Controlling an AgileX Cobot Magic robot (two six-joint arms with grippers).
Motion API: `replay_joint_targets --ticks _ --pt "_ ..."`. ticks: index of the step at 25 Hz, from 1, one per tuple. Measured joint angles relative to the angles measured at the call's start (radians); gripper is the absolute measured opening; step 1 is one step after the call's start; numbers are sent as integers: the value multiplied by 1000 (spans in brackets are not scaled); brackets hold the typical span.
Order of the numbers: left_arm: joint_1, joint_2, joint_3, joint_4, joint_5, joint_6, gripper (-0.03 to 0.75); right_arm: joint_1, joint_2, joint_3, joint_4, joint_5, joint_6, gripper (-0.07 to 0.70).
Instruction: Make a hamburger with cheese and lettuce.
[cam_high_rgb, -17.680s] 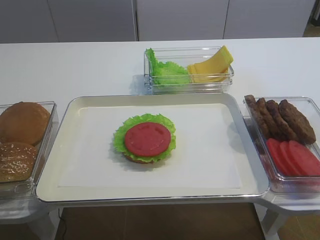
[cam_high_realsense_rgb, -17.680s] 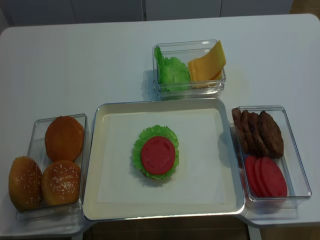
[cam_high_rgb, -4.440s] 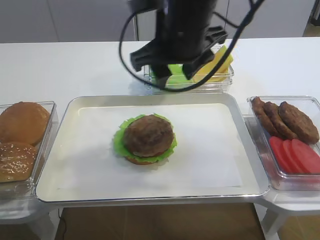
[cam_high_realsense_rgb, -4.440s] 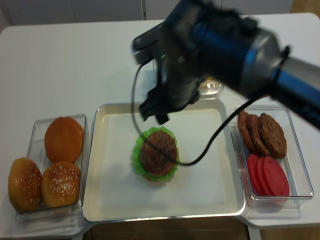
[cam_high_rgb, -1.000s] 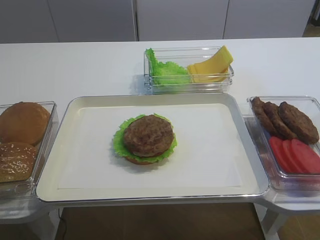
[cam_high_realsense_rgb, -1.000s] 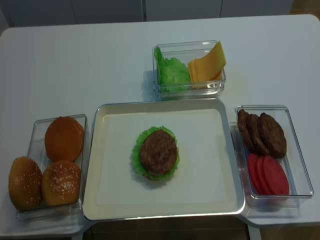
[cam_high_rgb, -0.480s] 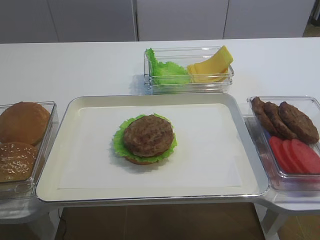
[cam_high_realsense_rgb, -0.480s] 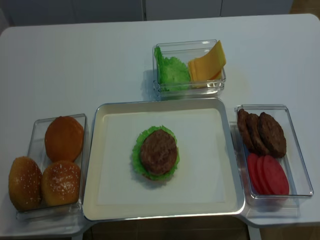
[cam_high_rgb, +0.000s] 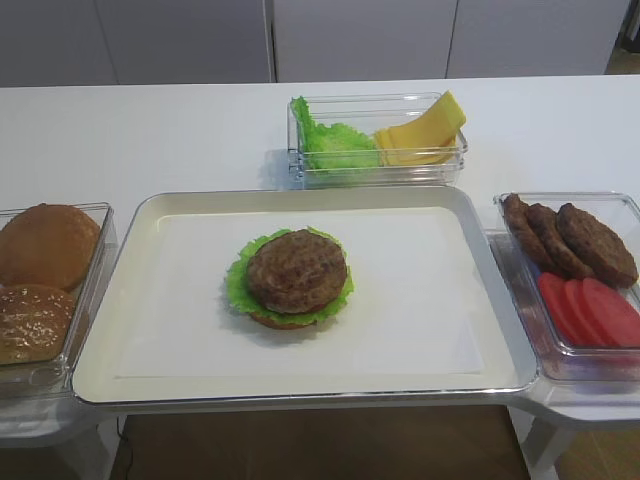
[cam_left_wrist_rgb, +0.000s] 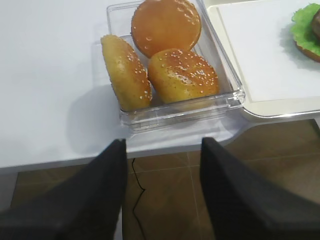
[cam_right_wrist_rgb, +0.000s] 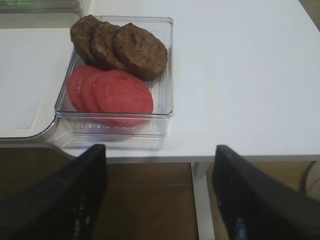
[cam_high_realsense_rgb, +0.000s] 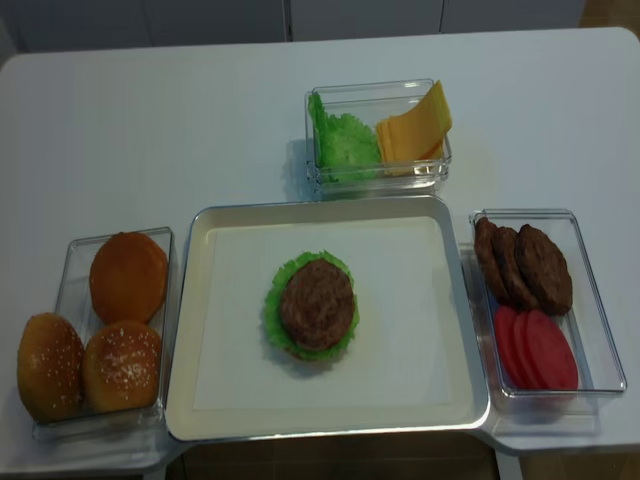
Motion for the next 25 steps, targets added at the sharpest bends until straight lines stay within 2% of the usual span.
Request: replay_joint_targets --ticks 25 --pt "0 0 0 0 0 0 359 0 0 0 0 0 0 519"
